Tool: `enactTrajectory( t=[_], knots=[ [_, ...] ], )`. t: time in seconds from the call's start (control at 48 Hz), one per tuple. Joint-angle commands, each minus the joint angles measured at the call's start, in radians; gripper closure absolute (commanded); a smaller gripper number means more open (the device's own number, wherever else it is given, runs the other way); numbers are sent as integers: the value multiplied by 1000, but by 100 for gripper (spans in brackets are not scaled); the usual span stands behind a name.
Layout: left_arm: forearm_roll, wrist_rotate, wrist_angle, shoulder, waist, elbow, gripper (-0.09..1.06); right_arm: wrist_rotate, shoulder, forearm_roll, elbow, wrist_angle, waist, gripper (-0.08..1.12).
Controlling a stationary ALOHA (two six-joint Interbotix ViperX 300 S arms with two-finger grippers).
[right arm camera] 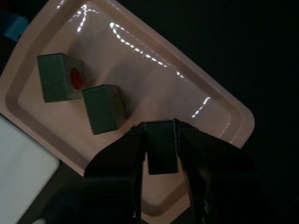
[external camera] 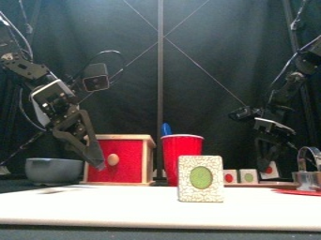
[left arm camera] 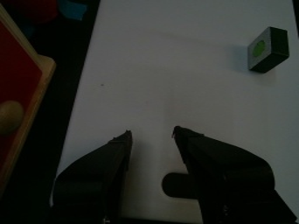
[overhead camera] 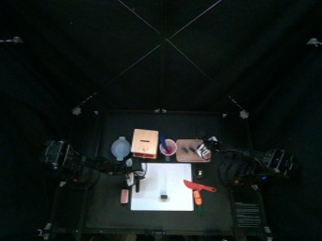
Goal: Place sushi on board then cut the sushi with the knife then place the pieces on the plate
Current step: Place the 4 sushi pieces on the plate
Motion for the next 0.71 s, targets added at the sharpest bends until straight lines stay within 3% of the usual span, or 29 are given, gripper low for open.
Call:
enactTrajectory(
  t=[0.021, 0.188, 0.438, 0.708],
  knots=[
    [-2, -2, -3, -5, 3, -15, 15, -2, -5, 12, -6, -23, -2, 33],
    [-2, -2, -3, -5, 3, -17, 15, 0, 8, 25, -12, -29, 14, 19],
    [-2, -2, -3, -5, -2, -21, 15, -2, -46, 32, -67, 32, 66, 18],
    [-2, -2, -3, -5, -3, -29, 15, 2, -89, 101, -178, 103, 373, 18]
  ],
)
